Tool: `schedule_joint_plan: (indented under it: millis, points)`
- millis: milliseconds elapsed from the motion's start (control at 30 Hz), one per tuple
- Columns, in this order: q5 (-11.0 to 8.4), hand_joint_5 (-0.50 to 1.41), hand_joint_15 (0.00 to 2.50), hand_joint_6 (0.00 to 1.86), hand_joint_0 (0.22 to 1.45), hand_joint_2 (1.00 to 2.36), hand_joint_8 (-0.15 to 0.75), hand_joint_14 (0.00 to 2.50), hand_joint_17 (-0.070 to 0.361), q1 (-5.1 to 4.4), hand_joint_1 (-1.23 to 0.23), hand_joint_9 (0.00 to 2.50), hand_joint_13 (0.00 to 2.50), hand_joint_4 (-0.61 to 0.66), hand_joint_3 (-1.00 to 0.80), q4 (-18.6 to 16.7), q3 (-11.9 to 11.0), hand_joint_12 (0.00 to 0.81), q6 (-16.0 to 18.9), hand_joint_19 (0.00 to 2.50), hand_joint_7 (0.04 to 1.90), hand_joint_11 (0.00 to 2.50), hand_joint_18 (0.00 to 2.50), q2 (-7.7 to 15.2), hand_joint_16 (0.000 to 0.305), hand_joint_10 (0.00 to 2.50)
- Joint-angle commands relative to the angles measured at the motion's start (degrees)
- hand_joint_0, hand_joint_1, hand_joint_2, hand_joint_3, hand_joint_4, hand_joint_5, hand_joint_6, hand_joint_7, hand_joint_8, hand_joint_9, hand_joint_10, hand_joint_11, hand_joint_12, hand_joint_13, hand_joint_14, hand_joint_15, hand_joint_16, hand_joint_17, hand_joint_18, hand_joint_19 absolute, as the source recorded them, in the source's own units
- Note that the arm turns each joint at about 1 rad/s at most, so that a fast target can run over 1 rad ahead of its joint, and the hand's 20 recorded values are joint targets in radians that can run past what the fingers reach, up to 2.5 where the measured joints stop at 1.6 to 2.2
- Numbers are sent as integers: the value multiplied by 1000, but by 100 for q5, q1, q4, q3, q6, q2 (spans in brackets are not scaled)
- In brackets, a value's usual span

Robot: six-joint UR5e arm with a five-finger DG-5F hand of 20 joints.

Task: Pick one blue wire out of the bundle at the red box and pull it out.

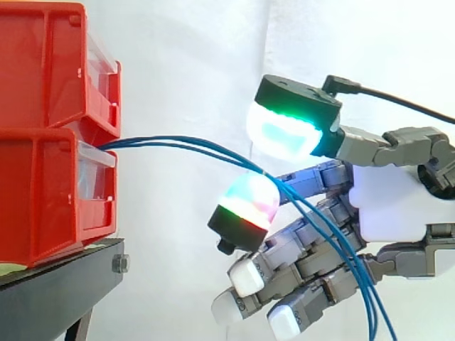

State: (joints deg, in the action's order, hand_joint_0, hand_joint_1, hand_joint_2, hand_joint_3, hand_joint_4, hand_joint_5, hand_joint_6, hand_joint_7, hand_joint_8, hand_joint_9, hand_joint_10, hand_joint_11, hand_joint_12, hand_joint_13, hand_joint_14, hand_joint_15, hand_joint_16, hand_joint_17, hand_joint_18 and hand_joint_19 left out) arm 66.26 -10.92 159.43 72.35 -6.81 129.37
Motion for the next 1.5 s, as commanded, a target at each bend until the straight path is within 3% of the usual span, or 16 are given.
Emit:
schedule_joint_plan:
  millis: [0,133,267,433,533,700,767,833,900,1000,1067,1167,1267,1467]
  points:
    - [0,-157,222,874,582,1012,395,8,143,2,-477,774,554,294,-347,0,-11,473,13,429,1143,485,699,0,63,16]
    - [0,-158,213,883,563,1018,408,7,143,11,-631,778,566,308,-201,0,-63,478,22,421,1179,500,719,0,64,13]
    - [9,-165,222,894,587,1019,400,7,142,20,-766,763,566,267,-173,0,-72,475,22,412,1178,513,719,0,63,15]
    - [9,-181,200,910,657,1014,386,7,140,20,-890,716,554,212,-309,0,-81,468,22,364,1113,515,724,0,62,15]
    - [0,-188,189,914,720,1004,378,7,140,20,-940,696,552,246,-446,0,-81,465,13,330,1123,509,729,0,62,13]
    - [0,-188,182,915,739,1000,370,7,140,20,-934,693,551,255,-500,-26,-81,460,13,312,1089,516,737,0,62,14]
    - [-8,-187,196,914,650,1000,366,7,140,20,-911,688,549,262,-500,-26,-81,460,5,331,1082,522,731,0,62,16]
    - [-8,-183,209,907,529,1000,389,7,146,20,-765,702,531,273,-500,-26,-81,475,5,371,1090,518,719,0,65,13]
    - [-8,-172,221,897,485,1000,407,8,155,20,-610,730,542,274,-500,-26,-90,497,5,398,1092,509,730,0,69,15]
    - [-8,-157,224,878,540,1000,397,7,146,20,-420,764,535,260,-500,-26,-90,474,5,434,1145,494,694,0,65,13]
    - [-8,-151,229,876,583,1007,391,8,141,20,-393,783,542,247,-421,-17,-90,466,5,451,1160,487,677,0,63,13]
    - [-8,-148,230,877,576,1015,396,7,140,20,-459,785,546,254,-306,-17,-90,467,5,443,1161,492,681,0,62,13]
    - [-8,-162,226,890,562,1018,394,7,142,20,-671,754,555,281,-189,-17,-90,474,5,433,1172,510,699,0,63,13]
    - [-8,-179,219,909,608,1020,386,8,141,28,-820,727,553,201,-199,-17,-99,466,5,406,1162,528,702,0,62,14]
